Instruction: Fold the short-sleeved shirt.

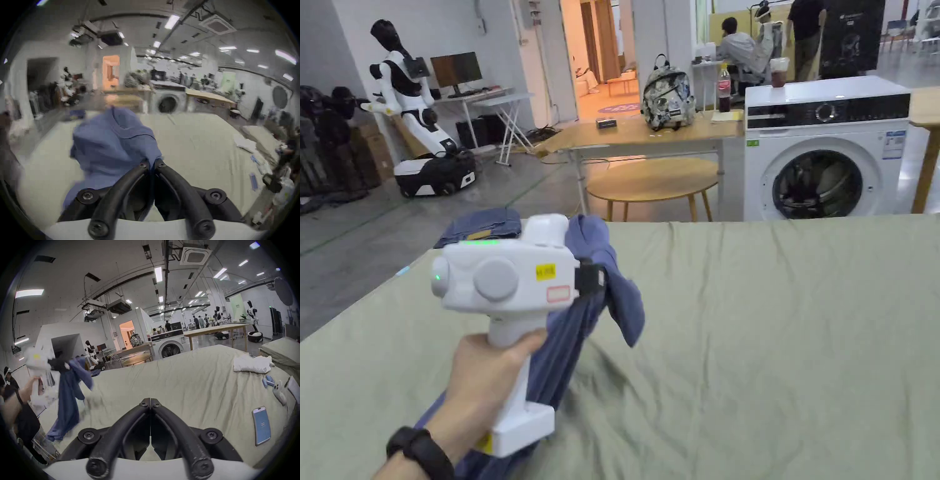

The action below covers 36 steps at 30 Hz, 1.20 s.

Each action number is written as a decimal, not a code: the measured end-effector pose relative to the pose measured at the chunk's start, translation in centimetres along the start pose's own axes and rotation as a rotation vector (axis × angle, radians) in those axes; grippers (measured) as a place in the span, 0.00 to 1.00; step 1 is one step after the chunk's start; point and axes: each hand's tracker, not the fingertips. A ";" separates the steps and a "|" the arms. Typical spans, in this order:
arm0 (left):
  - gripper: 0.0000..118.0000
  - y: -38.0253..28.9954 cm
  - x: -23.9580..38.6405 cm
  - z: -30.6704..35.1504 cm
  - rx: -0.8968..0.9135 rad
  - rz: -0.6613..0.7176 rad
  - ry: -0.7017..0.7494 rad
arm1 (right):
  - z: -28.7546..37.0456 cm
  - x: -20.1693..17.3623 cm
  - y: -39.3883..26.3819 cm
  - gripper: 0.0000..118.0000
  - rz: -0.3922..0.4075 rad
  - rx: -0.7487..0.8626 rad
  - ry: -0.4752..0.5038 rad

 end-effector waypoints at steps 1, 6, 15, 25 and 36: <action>0.00 -2.9 2.0 -2.3 -0.030 0.033 -0.062 | 0.4 0.3 0.1 0.00 0.001 0.008 -0.014; 0.00 -16.3 17.9 -10.3 -0.223 0.097 -0.347 | 2.2 2.4 0.8 0.00 0.012 0.019 -0.104; 0.44 -21.4 30.2 -12.8 -0.298 -0.068 -0.619 | 4.9 4.3 0.6 0.00 0.056 0.013 -0.199; 0.47 -14.7 14.1 2.5 0.123 -0.076 -0.232 | 5.1 3.6 0.0 0.00 0.071 -0.033 -0.109; 0.00 -17.3 5.9 23.6 0.273 -0.063 0.307 | 4.3 0.3 -1.0 0.00 0.163 -0.033 -0.015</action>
